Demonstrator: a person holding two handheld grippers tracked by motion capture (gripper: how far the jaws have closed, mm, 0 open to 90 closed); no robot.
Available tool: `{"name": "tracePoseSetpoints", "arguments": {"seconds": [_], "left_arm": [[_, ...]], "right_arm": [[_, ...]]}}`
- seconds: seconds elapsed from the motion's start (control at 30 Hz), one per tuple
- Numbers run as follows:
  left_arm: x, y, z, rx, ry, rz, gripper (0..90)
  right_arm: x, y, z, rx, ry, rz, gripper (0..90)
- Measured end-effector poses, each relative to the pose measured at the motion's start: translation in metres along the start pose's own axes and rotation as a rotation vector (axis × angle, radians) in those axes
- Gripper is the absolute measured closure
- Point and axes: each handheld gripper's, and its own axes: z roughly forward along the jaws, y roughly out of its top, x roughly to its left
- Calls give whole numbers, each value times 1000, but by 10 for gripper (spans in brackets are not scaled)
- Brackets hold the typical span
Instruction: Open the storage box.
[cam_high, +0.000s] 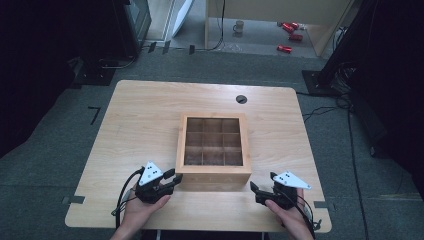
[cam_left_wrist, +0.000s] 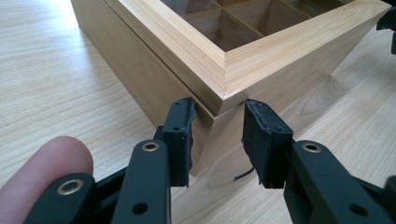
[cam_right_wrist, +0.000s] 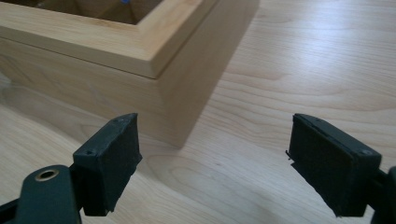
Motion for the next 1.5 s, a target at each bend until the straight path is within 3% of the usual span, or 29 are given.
{"name": "tracePoseSetpoints", "arguments": {"seconds": [0.2, 0.37, 0.53, 0.57, 0.8, 0.93, 0.97, 1.07, 1.2, 1.4, 1.5], "left_arm": [[0, 0, 0, -2, 1, 6, 642], [0, 0, -1, -2, 1, 8, 641], [0, 1, -1, -5, -3, 4, 641], [1, 1, -1, -5, -13, -4, 641], [1, 1, -2, -5, -14, -4, 641], [1, 2, -2, -10, -19, -1, 640], [2, 4, -7, -54, -33, -19, 629], [6, 7, -12, -88, -19, -40, 646], [8, 4, -9, -61, -41, -39, 621], [1, 2, -2, -22, -32, -2, 603], [2, 1, -1, -11, -28, -11, 600]], "right_arm": [[12, 1, 6, -8, 23, -17, 226], [20, 2, 9, -40, 26, -25, 353], [25, 3, 11, -69, 46, -10, 478], [25, 3, 12, -75, 52, -8, 537], [23, 2, 11, -95, 77, 32, 662], [25, 3, 11, -108, 75, 26, 682], [25, 3, 11, -105, 76, 25, 682], [25, 2, 11, -101, 77, 27, 683], [25, 2, 11, -103, 75, 23, 684], [26, 2, 11, -115, 66, 15, 693], [25, 3, 11, -118, 65, 12, 695]]}}
